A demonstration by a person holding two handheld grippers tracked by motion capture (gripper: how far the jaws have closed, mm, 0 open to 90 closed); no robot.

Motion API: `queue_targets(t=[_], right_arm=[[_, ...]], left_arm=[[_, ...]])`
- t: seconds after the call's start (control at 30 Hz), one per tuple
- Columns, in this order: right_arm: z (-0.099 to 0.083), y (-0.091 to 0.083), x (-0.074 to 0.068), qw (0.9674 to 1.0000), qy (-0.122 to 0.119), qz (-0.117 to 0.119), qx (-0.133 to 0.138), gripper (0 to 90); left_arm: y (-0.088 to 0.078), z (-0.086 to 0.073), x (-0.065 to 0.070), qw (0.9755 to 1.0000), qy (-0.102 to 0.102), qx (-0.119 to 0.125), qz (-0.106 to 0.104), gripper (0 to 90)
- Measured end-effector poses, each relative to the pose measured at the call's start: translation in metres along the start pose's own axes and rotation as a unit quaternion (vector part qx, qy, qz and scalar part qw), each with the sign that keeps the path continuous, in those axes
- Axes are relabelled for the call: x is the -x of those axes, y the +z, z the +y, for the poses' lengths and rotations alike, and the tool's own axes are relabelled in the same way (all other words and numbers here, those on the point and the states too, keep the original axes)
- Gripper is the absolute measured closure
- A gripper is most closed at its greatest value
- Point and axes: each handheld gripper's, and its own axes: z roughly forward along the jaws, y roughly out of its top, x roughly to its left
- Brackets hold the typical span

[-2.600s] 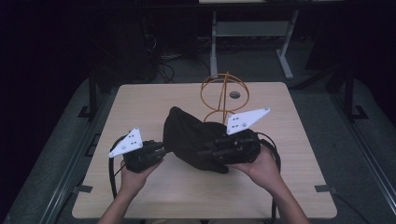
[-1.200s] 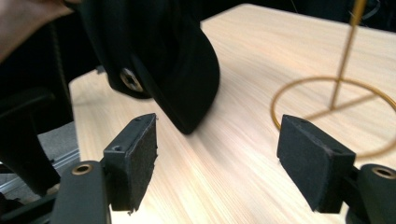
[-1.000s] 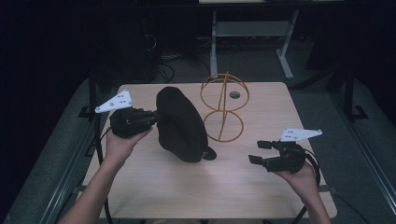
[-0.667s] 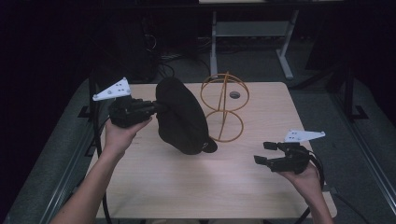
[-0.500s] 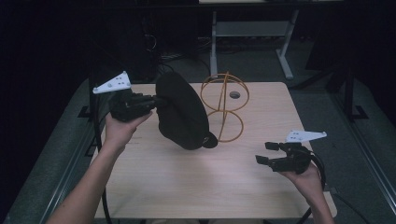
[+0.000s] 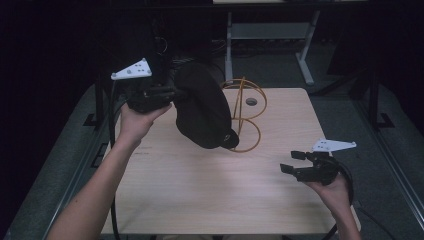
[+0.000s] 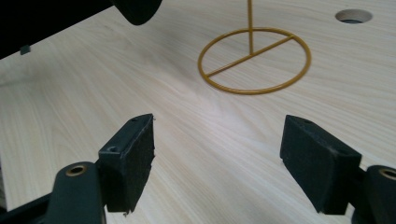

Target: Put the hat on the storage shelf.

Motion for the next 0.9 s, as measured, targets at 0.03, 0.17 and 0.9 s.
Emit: queue_targets(t=[0.03, 0.17, 0.9], right_arm=[[-0.001, 0.000, 0.001, 1.0000, 0.000, 0.000, 0.002, 25.8], [-0.002, -0.001, 0.005, 1.0000, 0.005, -0.003, 0.000, 25.3], [-0.010, -0.011, 0.011, 0.9996, 0.009, -0.025, 0.009, 24.9]], left_arm=[[0.002, 0.002, 0.000, 1.0000, 0.002, -0.002, 0.000, 85.7], [0.011, 0.011, -0.002, 1.0000, 0.005, -0.006, -0.003, 85.7], [0.055, 0.060, -0.013, 0.9993, 0.014, -0.020, -0.027, 85.7]])
